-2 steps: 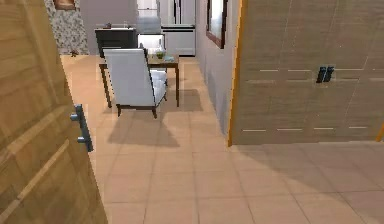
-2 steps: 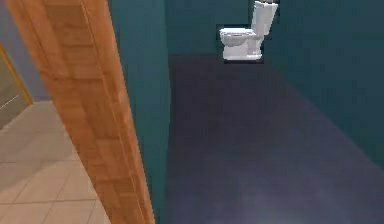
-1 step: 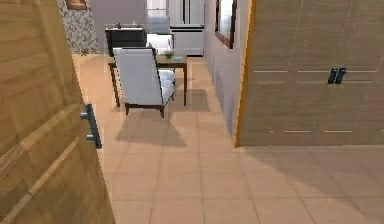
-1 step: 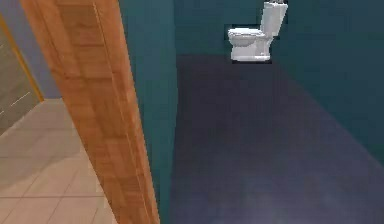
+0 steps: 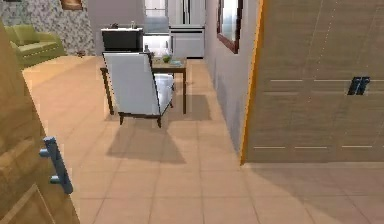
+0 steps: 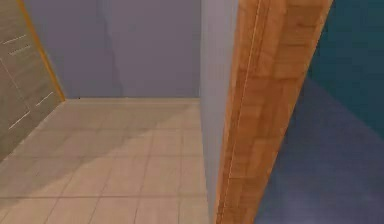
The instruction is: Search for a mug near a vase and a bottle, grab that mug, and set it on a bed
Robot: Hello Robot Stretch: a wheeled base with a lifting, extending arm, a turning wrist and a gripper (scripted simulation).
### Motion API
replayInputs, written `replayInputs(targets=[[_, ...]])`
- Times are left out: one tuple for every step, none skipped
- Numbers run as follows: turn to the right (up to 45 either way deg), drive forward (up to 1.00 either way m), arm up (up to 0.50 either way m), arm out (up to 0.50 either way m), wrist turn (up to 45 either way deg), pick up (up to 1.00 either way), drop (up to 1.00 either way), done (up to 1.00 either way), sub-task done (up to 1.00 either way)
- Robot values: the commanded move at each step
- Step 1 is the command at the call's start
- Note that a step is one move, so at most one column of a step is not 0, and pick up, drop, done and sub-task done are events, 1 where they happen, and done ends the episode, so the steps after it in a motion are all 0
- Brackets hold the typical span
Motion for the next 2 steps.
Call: replayInputs(targets=[[0.0,1.00,0.00,0.00,0.0,0.00,0.00,0.00,0.00],[0.0,1.00,0.00,0.00,0.0,0.00,0.00,0.00,0.00]])
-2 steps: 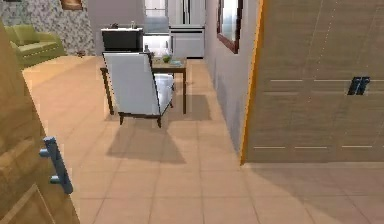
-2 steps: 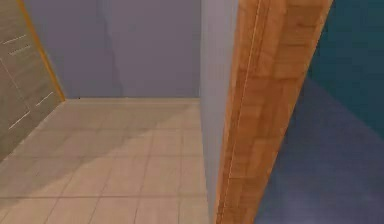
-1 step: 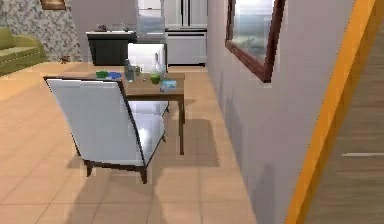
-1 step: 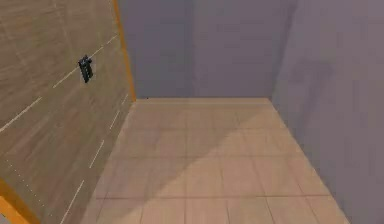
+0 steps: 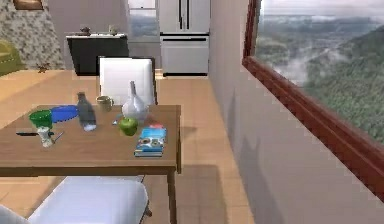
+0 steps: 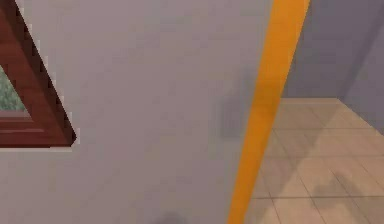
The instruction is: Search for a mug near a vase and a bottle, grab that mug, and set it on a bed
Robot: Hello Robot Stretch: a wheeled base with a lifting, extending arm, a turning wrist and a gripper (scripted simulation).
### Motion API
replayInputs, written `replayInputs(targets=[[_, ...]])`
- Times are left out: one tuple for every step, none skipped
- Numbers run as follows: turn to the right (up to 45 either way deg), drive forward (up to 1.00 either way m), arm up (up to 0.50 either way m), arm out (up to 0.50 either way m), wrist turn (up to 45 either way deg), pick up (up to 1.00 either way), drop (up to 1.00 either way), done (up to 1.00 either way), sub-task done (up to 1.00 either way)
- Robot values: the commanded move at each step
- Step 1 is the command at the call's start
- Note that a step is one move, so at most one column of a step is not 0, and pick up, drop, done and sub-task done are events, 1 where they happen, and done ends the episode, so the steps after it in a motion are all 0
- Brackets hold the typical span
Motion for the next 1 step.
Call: replayInputs(targets=[[-3.0,0.00,0.00,0.00,0.0,0.00,0.00,0.00,0.00]])
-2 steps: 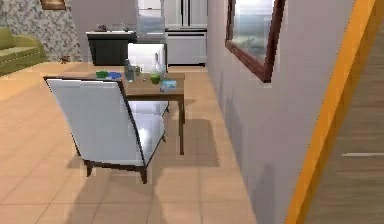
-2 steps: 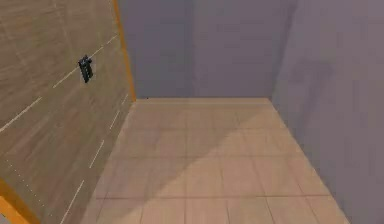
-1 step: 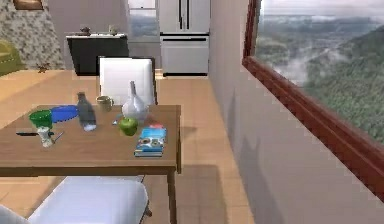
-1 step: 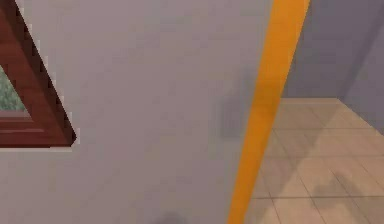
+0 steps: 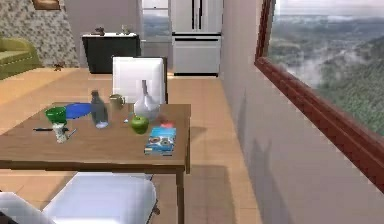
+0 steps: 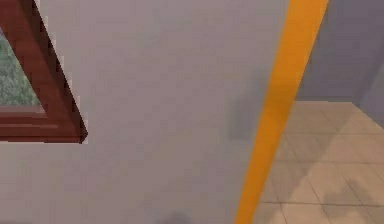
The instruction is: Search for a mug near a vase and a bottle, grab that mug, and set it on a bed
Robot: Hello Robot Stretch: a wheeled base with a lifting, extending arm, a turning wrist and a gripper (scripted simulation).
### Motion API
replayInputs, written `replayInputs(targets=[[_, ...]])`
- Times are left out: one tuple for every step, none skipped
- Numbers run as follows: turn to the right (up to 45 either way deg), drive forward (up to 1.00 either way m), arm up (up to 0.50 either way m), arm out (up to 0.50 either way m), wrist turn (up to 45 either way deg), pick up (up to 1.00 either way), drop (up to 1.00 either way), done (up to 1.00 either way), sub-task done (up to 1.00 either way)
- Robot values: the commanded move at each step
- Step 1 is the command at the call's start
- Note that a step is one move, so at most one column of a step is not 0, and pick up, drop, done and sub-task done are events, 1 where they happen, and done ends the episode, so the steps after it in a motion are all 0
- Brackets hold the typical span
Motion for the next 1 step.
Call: replayInputs(targets=[[0.0,0.55,0.00,0.00,0.0,0.00,0.00,0.00,0.00]])
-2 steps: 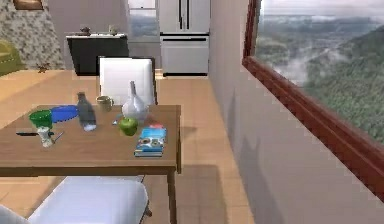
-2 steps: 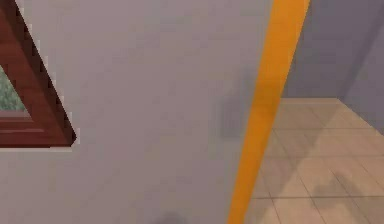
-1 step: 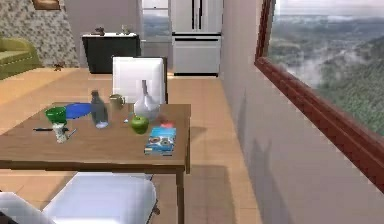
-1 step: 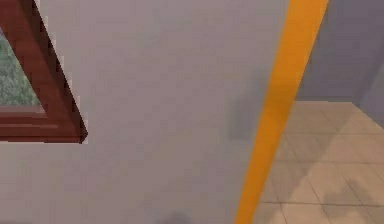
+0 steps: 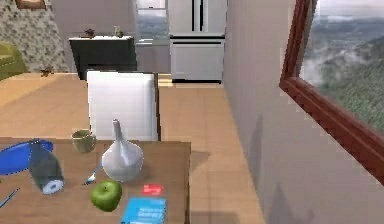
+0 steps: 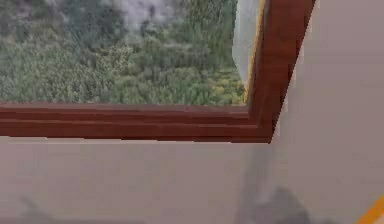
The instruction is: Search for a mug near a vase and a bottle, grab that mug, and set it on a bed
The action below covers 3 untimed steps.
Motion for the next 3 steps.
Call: replayInputs(targets=[[45.0,0.00,0.00,0.00,0.0,0.00,0.00,0.00,0.00],[45.0,0.00,0.00,0.00,0.0,0.00,0.00,0.00,0.00],[45.0,0.00,0.00,0.00,0.0,0.00,0.00,0.00,0.00]])
